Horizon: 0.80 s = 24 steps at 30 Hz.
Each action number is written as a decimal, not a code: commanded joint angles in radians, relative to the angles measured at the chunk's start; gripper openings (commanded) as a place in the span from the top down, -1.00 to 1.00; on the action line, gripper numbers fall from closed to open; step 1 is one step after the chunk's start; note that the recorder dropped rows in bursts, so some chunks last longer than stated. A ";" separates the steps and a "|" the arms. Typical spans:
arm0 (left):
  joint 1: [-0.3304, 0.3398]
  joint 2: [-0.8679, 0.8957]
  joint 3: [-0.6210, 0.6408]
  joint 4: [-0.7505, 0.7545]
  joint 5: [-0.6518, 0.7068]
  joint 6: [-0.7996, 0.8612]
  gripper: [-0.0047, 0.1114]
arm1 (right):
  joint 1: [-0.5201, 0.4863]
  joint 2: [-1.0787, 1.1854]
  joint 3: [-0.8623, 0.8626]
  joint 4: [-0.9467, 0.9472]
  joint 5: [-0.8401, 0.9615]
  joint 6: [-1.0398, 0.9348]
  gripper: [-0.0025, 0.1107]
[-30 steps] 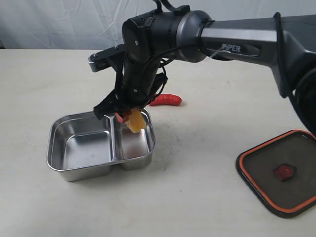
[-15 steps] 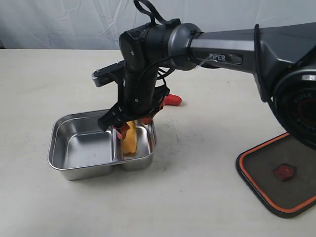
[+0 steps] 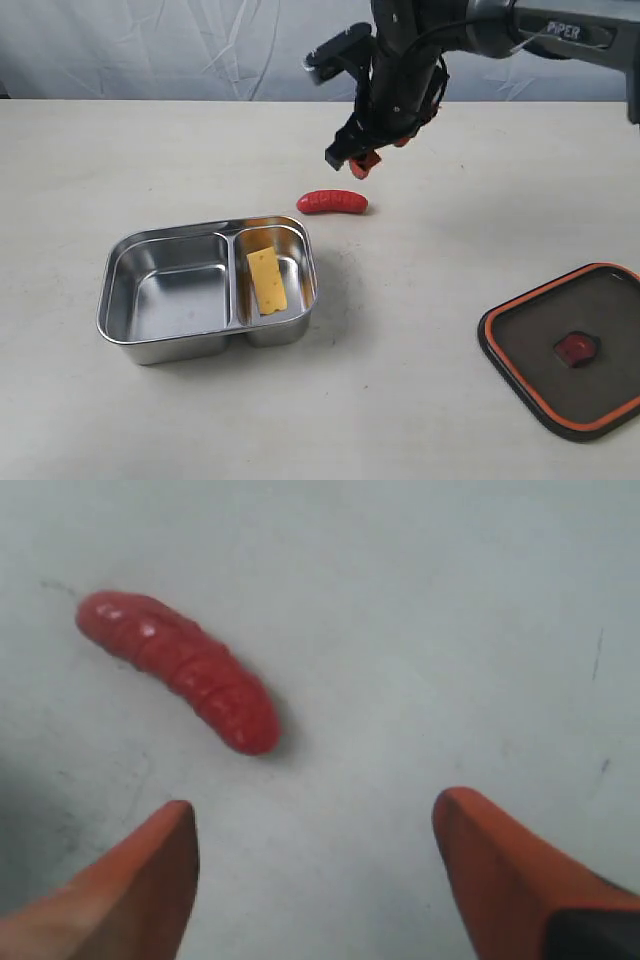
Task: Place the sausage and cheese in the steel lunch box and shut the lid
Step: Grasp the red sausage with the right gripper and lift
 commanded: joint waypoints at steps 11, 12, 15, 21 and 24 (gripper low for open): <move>0.000 -0.005 0.002 0.000 -0.013 -0.002 0.92 | -0.010 0.154 -0.016 0.022 -0.170 -0.223 -0.20; 0.000 -0.005 0.002 0.000 -0.013 -0.002 0.92 | -0.010 0.166 -0.022 0.025 -0.170 -0.223 -0.19; 0.000 -0.005 0.002 0.000 -0.013 -0.002 0.92 | -0.010 0.202 -0.046 0.042 -0.168 -0.227 -0.11; 0.000 -0.005 0.002 0.000 -0.013 -0.002 0.92 | -0.010 0.253 -0.097 0.070 -0.170 -0.227 -0.09; 0.000 -0.005 0.002 0.000 -0.013 -0.002 0.92 | -0.010 0.267 -0.107 0.072 -0.132 -0.227 0.09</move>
